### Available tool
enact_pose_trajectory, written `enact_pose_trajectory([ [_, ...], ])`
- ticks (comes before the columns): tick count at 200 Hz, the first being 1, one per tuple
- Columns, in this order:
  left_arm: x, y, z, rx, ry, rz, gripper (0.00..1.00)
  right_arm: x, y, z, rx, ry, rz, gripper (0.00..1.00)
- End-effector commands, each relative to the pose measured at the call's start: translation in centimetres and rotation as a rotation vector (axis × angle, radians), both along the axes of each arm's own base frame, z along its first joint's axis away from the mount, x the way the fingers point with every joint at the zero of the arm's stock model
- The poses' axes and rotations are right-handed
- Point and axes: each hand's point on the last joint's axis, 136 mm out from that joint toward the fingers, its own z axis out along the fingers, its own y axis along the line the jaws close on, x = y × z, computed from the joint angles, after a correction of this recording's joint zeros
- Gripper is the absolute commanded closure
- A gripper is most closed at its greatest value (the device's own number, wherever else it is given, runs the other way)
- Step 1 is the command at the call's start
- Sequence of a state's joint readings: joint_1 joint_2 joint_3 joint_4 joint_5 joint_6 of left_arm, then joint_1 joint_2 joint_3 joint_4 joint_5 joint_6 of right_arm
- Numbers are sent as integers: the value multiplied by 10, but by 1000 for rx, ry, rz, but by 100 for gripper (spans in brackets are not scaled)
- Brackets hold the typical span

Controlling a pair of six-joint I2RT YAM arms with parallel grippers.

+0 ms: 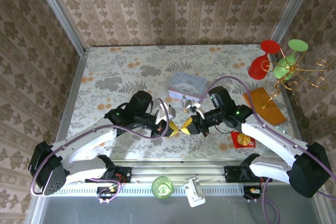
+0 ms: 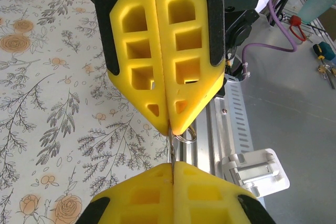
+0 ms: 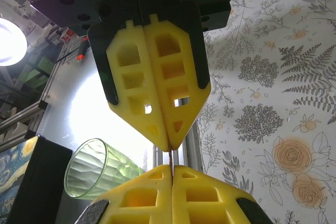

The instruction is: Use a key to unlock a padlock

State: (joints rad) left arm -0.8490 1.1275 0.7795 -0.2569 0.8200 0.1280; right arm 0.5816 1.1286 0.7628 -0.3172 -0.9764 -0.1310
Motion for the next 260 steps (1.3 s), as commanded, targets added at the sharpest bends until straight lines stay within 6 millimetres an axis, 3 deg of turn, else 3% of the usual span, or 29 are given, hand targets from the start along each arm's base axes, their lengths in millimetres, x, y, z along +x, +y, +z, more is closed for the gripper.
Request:
enact_pose_trajectory([
  [1, 6, -1, 8, -31, -48, 17, 96, -7, 1, 1, 21, 8, 21, 100],
  [24, 25, 4, 14, -62, -82, 124, 42, 0, 0, 5, 17, 3, -28, 100],
  [37, 37, 10, 32, -149, -92, 199, 3, 6, -3, 2, 7, -3, -81, 100],
  [40, 40, 12, 37, -176, -95, 225, 0, 8, -3, 1, 7, 1, -95, 100],
  [63, 71, 31, 74, -386, -61, 436, 0, 17, -7, 4, 81, 63, -172, 100],
  [86, 105, 42, 75, -400, 55, 631, 0, 24, -14, -10, 73, 105, -247, 100],
  [116, 123, 24, 47, -382, 268, 685, 0, 38, -23, -13, 139, 158, -331, 100],
  [150, 149, 32, -29, -139, 358, 1046, 0, 70, -49, -30, 108, 205, -555, 100],
  [184, 149, 12, -53, -108, 361, 1086, 0, 101, -90, -60, 49, 292, -819, 100],
  [214, 160, -6, -72, -116, 436, 1074, 3, 107, -100, -69, 40, 299, -878, 100],
  [260, 179, -36, -93, -178, 545, 1031, 27, 105, -107, -82, 2, 303, -917, 100],
])
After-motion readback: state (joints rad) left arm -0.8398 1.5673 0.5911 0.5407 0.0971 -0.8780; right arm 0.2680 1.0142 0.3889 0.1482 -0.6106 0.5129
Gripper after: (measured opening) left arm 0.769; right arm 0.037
